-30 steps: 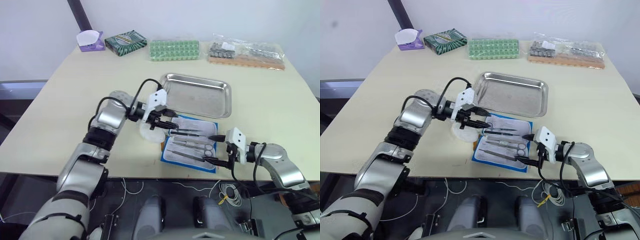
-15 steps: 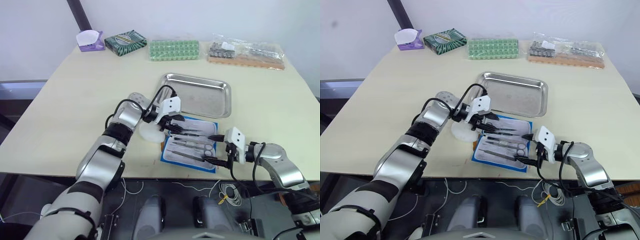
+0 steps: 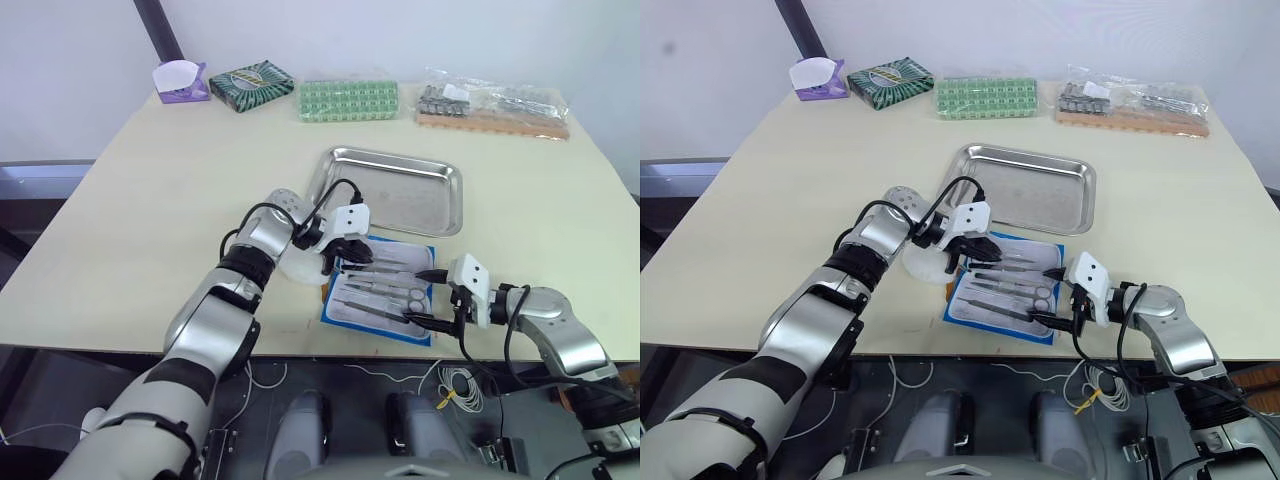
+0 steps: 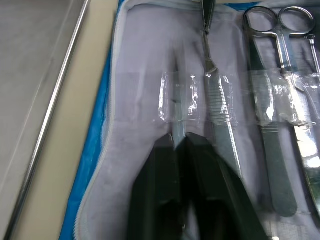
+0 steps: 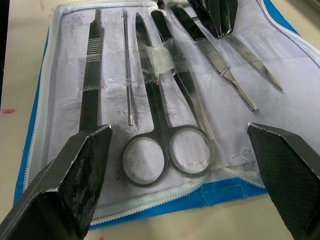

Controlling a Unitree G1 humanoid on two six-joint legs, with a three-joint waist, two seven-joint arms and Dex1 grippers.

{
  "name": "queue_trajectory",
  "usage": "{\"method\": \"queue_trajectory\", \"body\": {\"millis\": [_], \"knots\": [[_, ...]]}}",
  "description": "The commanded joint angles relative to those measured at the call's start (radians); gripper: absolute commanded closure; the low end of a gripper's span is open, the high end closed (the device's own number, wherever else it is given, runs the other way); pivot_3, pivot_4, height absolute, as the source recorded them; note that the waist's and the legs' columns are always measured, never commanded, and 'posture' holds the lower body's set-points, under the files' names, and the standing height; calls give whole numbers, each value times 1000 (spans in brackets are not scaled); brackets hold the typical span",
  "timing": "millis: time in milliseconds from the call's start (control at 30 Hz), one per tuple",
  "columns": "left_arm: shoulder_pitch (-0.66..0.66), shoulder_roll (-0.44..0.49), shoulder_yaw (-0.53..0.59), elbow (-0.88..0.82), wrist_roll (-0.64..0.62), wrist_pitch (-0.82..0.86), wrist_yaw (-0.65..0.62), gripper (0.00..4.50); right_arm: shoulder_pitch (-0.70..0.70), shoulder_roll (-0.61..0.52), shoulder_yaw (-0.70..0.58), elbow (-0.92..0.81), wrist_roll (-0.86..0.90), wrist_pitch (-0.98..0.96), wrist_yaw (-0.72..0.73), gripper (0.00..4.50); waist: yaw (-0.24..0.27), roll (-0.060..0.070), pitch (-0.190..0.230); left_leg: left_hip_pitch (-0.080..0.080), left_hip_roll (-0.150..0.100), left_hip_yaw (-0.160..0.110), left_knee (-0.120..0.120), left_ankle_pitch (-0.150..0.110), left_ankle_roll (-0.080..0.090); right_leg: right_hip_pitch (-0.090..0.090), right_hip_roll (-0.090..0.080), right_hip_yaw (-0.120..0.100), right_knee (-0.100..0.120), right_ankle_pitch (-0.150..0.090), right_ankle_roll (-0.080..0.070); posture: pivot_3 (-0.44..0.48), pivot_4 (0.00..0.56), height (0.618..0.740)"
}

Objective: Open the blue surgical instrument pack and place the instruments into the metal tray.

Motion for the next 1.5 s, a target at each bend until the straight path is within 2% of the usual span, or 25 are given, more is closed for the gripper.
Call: {"method": "queue_trajectory", "body": {"millis": [33,200,333,633,867,1500], "knots": [[-16,8,6,-39,0,19,-19,4411,12,2,24,6,-21,25,-10,0,0,0,0,0,0,0,0,0,0,0,0,0,0,0,0,0,150,740],[-21,26,-8,-97,19,31,-24,4411,4,6,36,19,-31,31,-22,0,-1,0,0,0,0,0,0,0,0,0,0,0,0,0,0,0,150,740],[-27,32,-28,-173,26,119,-68,4411,-7,11,54,34,-51,36,-33,0,-2,0,0,0,0,0,0,0,0,0,1,0,0,0,0,0,150,740],[-38,43,-96,-335,122,290,-48,4411,-14,8,83,45,-75,62,-43,0,-4,0,0,0,1,0,0,0,0,0,1,0,0,-1,1,0,150,740],[-81,42,-134,-346,161,361,-55,4411,-28,12,104,56,-96,81,-51,0,-5,0,0,0,1,0,0,0,0,0,2,1,0,-1,2,0,150,740],[-141,53,-164,-366,161,421,-95,4411,-62,22,152,84,-141,126,-60,0,-10,0,0,1,3,-1,0,0,0,0,4,2,0,-1,1,0,150,740]]}}
